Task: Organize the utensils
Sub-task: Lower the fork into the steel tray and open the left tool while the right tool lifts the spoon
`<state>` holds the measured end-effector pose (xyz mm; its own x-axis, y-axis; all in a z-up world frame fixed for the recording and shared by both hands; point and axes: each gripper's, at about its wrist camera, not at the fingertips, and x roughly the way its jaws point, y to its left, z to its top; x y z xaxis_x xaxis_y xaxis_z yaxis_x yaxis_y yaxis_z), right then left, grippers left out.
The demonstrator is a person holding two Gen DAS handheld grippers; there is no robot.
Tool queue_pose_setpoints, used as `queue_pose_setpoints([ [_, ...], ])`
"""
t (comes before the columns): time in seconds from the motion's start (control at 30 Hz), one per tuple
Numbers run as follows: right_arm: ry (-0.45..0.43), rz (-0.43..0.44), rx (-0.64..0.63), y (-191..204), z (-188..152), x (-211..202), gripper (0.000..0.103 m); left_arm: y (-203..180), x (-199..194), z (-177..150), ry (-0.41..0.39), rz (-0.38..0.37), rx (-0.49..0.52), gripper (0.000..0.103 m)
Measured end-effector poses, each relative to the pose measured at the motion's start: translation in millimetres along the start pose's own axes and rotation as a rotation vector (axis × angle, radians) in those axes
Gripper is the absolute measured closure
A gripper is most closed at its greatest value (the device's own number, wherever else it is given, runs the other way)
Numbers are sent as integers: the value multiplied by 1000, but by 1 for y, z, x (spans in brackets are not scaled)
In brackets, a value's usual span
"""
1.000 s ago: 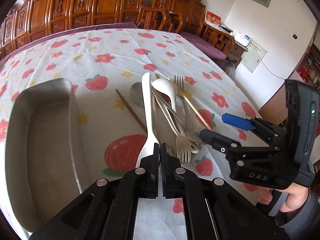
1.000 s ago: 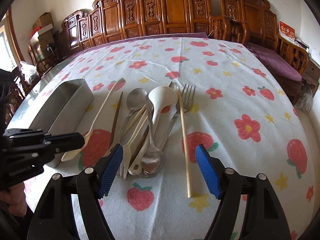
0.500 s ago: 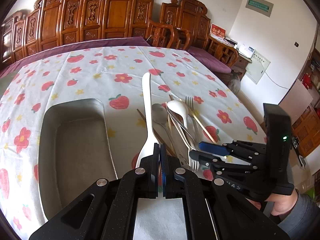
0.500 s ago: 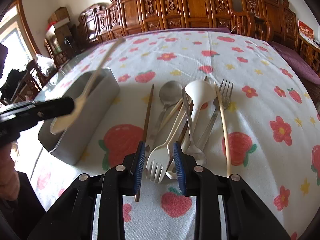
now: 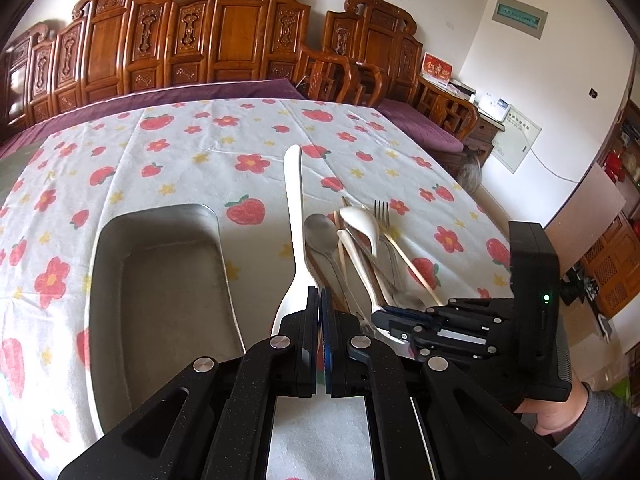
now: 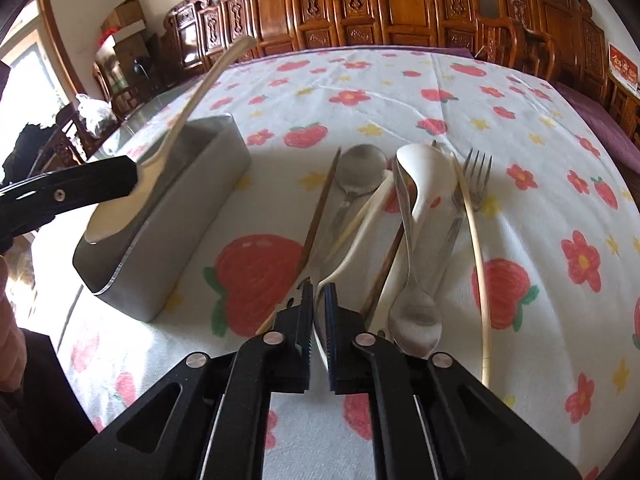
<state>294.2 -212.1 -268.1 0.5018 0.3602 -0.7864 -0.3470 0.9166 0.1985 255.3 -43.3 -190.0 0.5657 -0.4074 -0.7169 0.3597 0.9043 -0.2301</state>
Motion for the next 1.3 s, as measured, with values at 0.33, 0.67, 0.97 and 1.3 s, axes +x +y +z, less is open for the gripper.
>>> queue_pose_setpoints([
  [0.33, -79, 48, -5, 8, 6, -28, 97, 6, -16, 4, -30, 38, 13, 102],
  [0.67, -110, 57, -48, 21, 8, -37, 97, 35, -38, -2, -25, 111, -5, 102],
  [0.97, -111, 57, -64, 28, 5, -38, 97, 59, -21, -15, 42, 154, -46, 102],
  [1.3, -108, 54, -65, 37, 10, -39, 97, 81, -1, -21, 97, 197, -102, 100],
])
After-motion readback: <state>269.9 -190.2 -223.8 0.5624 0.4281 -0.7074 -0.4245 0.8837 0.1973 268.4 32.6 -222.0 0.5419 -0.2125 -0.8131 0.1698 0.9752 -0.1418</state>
